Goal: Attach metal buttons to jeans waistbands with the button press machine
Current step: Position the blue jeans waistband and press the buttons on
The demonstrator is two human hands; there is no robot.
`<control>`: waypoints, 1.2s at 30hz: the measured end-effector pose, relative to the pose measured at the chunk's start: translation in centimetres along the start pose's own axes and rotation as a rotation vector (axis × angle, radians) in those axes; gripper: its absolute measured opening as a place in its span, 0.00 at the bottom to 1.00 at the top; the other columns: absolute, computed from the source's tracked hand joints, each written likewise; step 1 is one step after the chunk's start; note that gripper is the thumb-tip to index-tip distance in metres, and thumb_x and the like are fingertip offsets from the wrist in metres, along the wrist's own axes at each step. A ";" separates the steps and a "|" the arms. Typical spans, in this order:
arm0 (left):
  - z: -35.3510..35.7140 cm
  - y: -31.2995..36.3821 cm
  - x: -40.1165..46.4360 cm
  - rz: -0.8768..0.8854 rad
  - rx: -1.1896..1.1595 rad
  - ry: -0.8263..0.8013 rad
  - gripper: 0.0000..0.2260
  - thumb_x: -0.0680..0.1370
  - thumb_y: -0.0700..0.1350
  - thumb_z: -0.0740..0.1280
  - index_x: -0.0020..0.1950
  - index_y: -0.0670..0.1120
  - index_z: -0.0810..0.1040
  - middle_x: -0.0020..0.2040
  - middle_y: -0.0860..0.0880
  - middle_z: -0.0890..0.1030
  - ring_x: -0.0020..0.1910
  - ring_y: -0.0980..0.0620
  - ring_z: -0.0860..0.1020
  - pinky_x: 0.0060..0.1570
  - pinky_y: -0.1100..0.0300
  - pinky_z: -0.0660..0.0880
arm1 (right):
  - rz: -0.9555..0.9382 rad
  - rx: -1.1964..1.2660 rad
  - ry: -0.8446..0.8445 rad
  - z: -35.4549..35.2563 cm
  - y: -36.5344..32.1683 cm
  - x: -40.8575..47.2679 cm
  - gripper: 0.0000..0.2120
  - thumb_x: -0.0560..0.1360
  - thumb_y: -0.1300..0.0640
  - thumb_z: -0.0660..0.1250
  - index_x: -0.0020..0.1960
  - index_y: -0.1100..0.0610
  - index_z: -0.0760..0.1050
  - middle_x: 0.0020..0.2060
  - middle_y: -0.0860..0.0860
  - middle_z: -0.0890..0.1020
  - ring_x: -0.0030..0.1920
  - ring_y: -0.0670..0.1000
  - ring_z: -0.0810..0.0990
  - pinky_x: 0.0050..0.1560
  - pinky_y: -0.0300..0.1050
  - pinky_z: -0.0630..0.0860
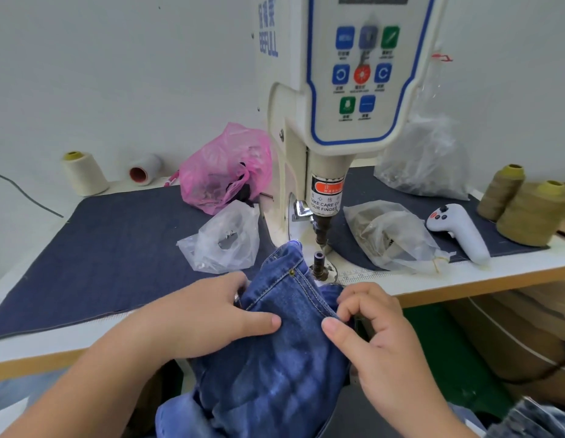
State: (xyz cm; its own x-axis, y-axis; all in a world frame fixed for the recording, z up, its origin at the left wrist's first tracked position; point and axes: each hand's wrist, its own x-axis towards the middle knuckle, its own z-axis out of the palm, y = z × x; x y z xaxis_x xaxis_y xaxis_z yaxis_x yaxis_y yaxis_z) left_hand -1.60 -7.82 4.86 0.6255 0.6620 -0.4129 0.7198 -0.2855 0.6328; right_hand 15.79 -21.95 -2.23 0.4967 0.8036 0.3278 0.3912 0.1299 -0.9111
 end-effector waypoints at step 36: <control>2.6 3.0 9.3 0.152 -0.666 0.185 0.03 0.76 0.40 0.71 0.44 0.41 0.83 0.37 0.47 0.84 0.36 0.52 0.81 0.44 0.58 0.77 | 0.234 0.161 -0.155 -1.9 3.3 10.2 0.04 0.69 0.54 0.73 0.36 0.49 0.80 0.31 0.50 0.81 0.36 0.48 0.76 0.43 0.47 0.70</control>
State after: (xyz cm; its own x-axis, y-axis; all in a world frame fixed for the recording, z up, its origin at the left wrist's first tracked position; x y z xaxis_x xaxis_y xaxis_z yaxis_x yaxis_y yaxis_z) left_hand 7.15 -4.31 1.26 0.6006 0.7722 -0.2073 0.2545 0.0611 0.9651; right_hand 23.59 -14.42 -1.39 0.4297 0.8999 0.0739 0.1467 0.0111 -0.9891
